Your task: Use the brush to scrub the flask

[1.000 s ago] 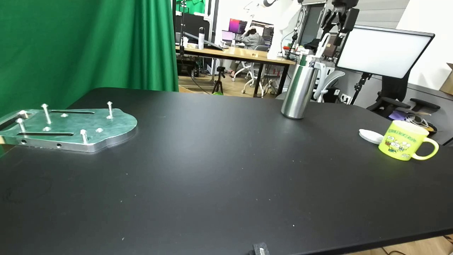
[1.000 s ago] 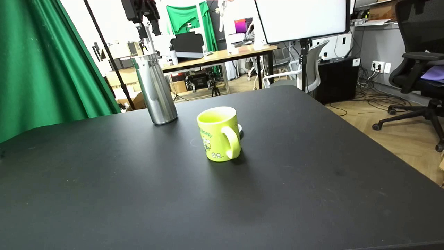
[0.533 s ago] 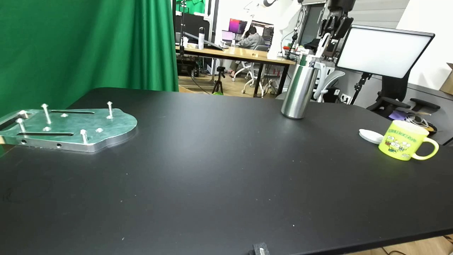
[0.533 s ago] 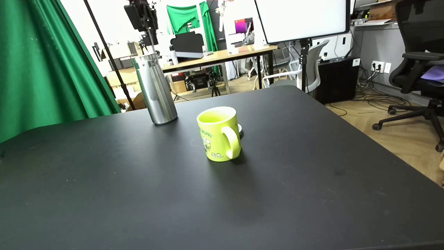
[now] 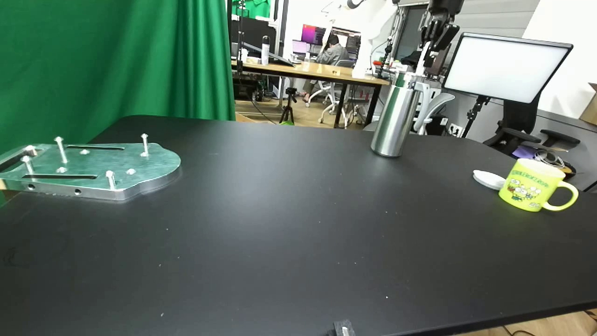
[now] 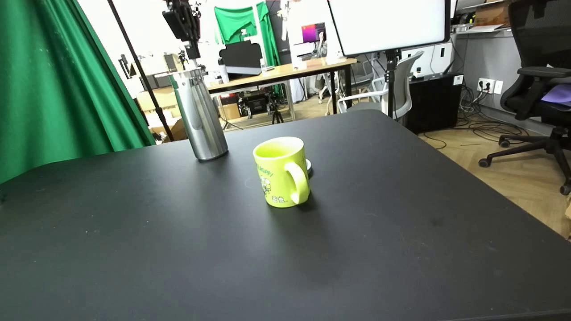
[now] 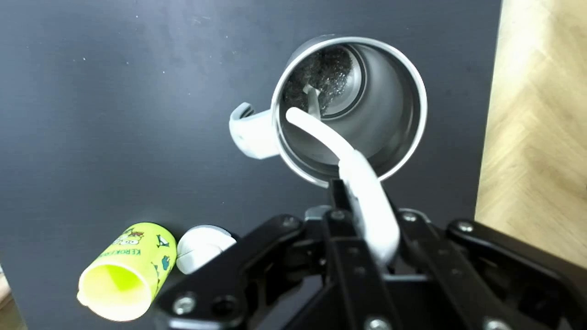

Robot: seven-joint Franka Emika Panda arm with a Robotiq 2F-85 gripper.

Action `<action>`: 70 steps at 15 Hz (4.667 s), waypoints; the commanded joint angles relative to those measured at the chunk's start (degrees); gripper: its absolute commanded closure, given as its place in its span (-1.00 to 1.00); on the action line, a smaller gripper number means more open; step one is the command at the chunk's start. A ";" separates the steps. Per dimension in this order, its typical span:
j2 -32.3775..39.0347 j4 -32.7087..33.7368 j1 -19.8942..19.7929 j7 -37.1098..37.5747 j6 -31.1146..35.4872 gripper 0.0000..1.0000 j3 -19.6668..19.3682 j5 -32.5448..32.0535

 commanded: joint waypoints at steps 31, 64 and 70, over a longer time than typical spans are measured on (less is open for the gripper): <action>-14.15 -9.46 4.57 -16.82 6.21 0.93 1.21 -9.35; -9.17 -12.53 0.83 -33.20 11.91 0.93 2.34 -1.15; -16.77 -16.46 3.05 -32.12 11.53 0.93 1.95 -3.55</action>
